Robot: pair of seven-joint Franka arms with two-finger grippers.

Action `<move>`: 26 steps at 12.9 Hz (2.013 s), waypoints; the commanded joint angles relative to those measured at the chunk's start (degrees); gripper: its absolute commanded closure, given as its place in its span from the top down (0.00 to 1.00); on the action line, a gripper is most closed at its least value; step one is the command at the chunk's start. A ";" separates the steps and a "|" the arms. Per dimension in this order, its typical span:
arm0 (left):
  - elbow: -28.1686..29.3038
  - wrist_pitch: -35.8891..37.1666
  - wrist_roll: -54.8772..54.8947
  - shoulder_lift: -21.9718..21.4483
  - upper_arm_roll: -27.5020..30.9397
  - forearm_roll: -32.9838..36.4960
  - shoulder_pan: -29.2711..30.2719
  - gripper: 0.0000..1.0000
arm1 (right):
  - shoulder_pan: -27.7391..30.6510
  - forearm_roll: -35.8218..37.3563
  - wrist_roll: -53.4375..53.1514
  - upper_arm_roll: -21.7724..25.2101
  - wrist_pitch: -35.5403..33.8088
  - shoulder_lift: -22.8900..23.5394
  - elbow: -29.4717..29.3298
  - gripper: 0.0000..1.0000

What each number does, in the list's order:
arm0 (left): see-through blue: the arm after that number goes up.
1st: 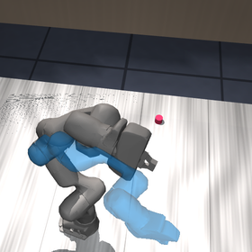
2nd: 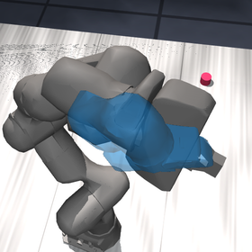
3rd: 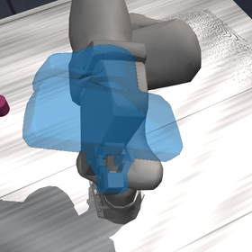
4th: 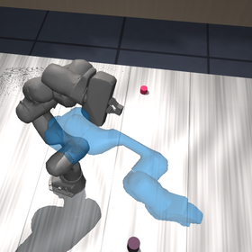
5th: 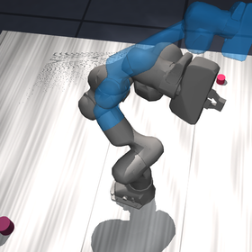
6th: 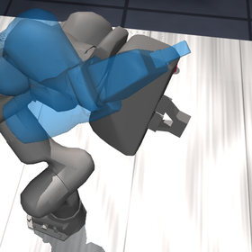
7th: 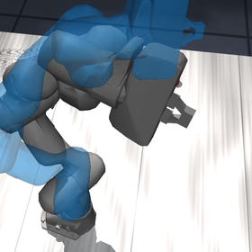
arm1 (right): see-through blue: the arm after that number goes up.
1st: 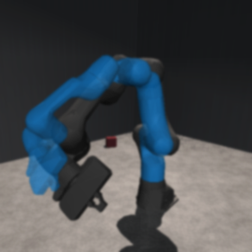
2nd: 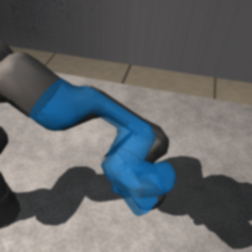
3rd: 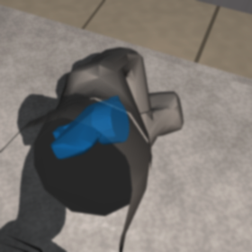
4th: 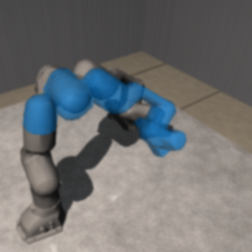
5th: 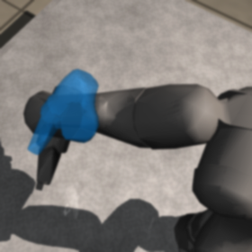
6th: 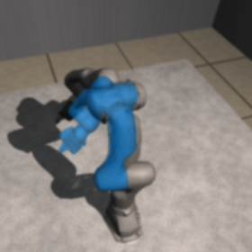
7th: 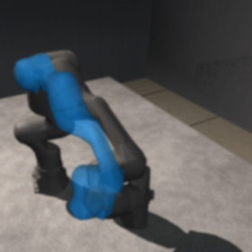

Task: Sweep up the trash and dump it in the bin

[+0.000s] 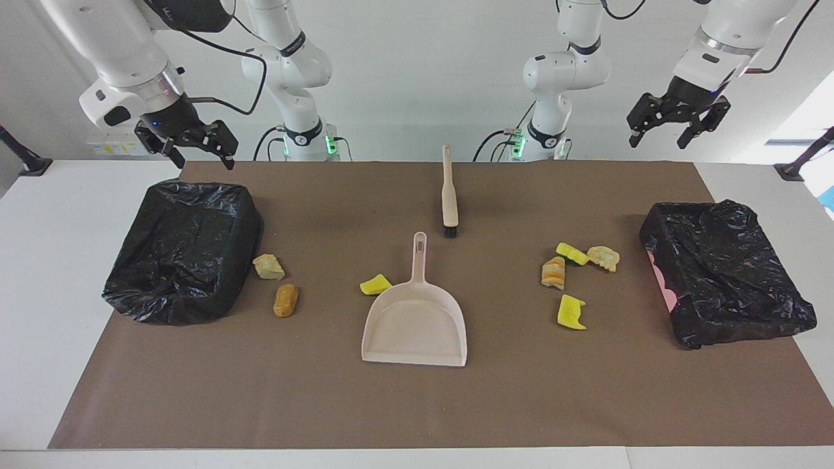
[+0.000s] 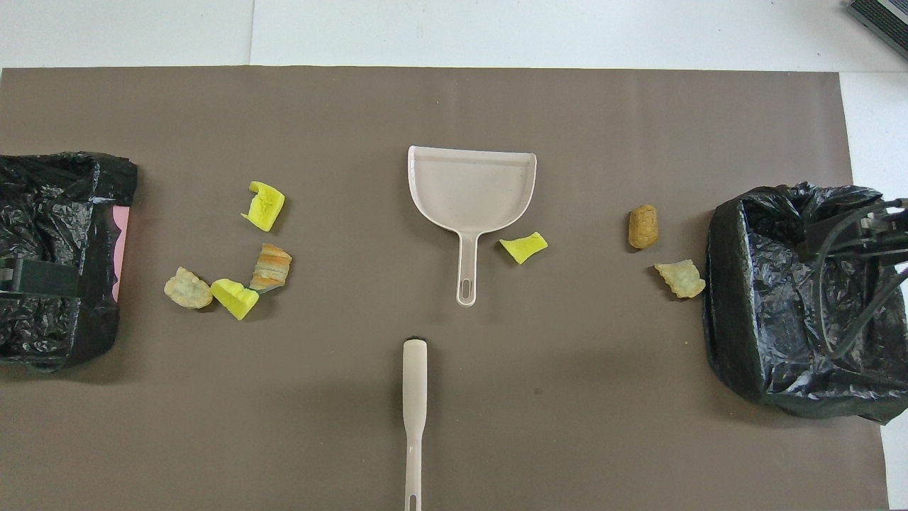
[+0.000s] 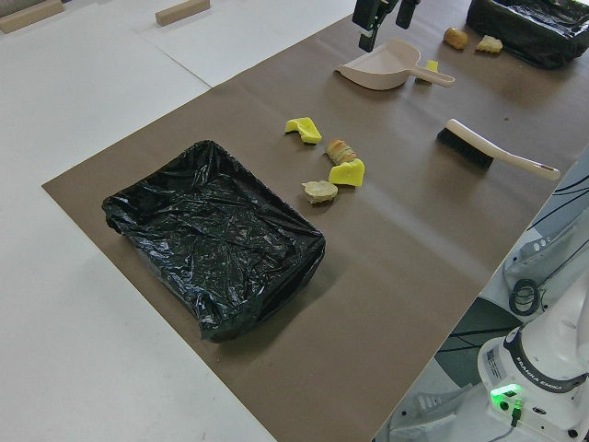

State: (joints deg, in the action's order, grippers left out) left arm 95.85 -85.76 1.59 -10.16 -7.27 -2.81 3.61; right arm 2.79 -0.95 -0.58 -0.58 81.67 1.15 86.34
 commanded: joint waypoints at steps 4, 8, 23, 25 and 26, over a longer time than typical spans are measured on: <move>12.40 -4.13 -12.46 -7.14 0.07 -2.28 -11.41 1.00 | -0.42 -1.07 -0.30 -0.65 1.20 -1.24 1.99 1.00; 20.68 -8.71 -22.22 -9.18 0.07 -3.86 -21.07 1.00 | -0.51 -1.07 -0.39 -0.74 2.79 -1.42 2.87 1.00; 44.42 -37.45 -42.54 -5.23 0.07 -7.12 -50.62 1.00 | -9.91 -3.88 -9.25 -1.00 17.90 4.64 7.88 1.00; 45.56 -41.48 -45.26 -2.08 0.07 -7.20 -53.60 1.00 | -11.57 -4.58 -11.45 -1.09 20.61 6.66 7.88 1.00; 46.79 -43.33 -45.36 -1.54 0.07 -7.20 -55.01 1.00 | -12.37 -4.76 -13.03 -1.09 22.02 7.80 7.79 1.00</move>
State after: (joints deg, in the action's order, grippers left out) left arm 140.39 -125.08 -42.25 -12.88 -8.22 -9.24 -48.17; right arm -8.86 -4.09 -11.05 -1.33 101.21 7.37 93.98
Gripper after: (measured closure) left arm 0.000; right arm 0.000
